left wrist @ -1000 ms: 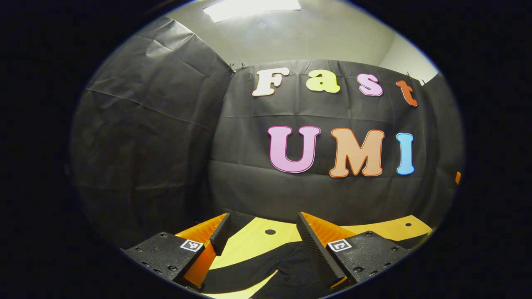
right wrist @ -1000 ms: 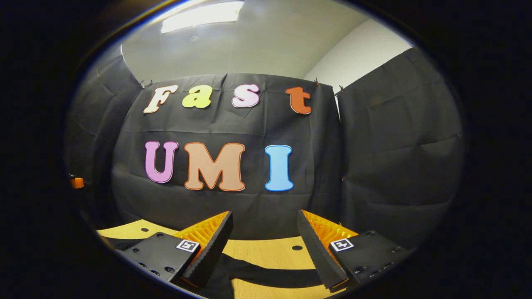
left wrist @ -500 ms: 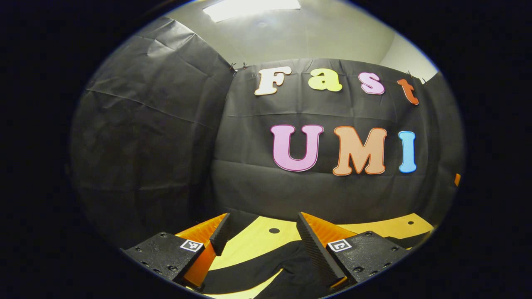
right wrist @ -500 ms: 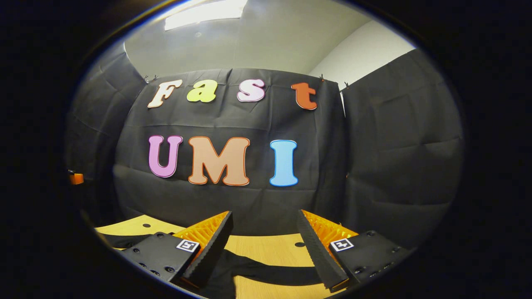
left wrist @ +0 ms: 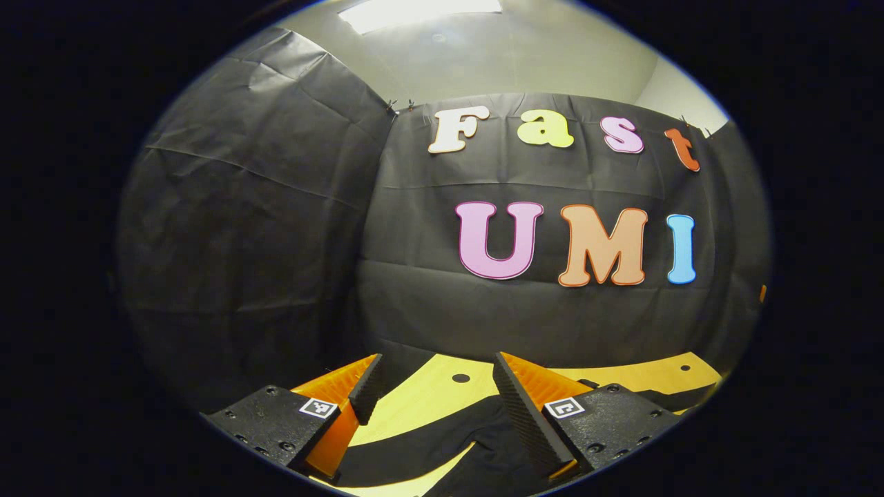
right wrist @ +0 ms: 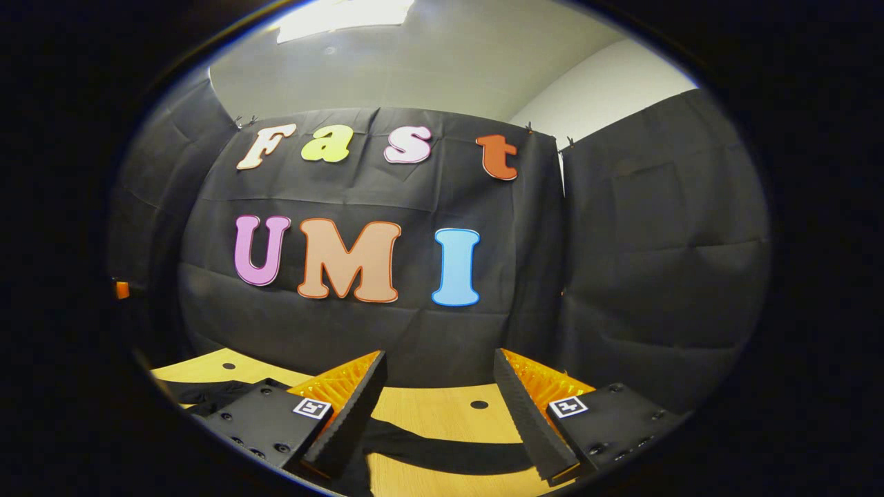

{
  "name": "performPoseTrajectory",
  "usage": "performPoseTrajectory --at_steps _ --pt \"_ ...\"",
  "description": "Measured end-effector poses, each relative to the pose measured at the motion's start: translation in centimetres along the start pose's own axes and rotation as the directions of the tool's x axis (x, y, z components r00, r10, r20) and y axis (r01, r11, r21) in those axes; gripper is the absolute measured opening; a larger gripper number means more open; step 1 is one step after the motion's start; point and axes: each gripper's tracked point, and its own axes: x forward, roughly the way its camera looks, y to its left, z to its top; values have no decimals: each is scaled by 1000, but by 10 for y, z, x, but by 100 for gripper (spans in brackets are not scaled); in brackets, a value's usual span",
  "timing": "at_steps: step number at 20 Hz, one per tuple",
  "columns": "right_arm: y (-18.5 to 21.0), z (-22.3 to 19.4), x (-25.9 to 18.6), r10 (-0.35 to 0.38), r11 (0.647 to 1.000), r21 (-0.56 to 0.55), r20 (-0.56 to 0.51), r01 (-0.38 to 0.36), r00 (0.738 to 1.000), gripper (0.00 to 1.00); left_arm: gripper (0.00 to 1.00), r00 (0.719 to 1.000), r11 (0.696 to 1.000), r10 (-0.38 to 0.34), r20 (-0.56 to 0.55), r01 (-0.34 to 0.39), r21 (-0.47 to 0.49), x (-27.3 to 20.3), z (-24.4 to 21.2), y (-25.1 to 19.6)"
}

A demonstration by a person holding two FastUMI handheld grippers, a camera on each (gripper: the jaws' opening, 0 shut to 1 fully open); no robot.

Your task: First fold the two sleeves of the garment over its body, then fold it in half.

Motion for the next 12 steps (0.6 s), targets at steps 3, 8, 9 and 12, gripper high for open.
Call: performPoseTrajectory --at_steps 3,8,9,12 --pt "-13 -5 0 -22 1000 0 1 22 1000 98 92 1000 1000 16 -16 -16 4 -4 -7 6" --pt "-56 -66 27 -89 995 36 -111 94 990 100 92 997 999 35 -63 -37 -30 -11 -23 7" --pt "-66 -87 37 -102 992 56 -150 112 983 98 92 997 999 41 -60 -42 -28 -12 -22 9" --pt "-103 -150 67 -155 975 114 -275 192 949 98 93 996 998 70 -50 -70 -2 -21 -18 19"
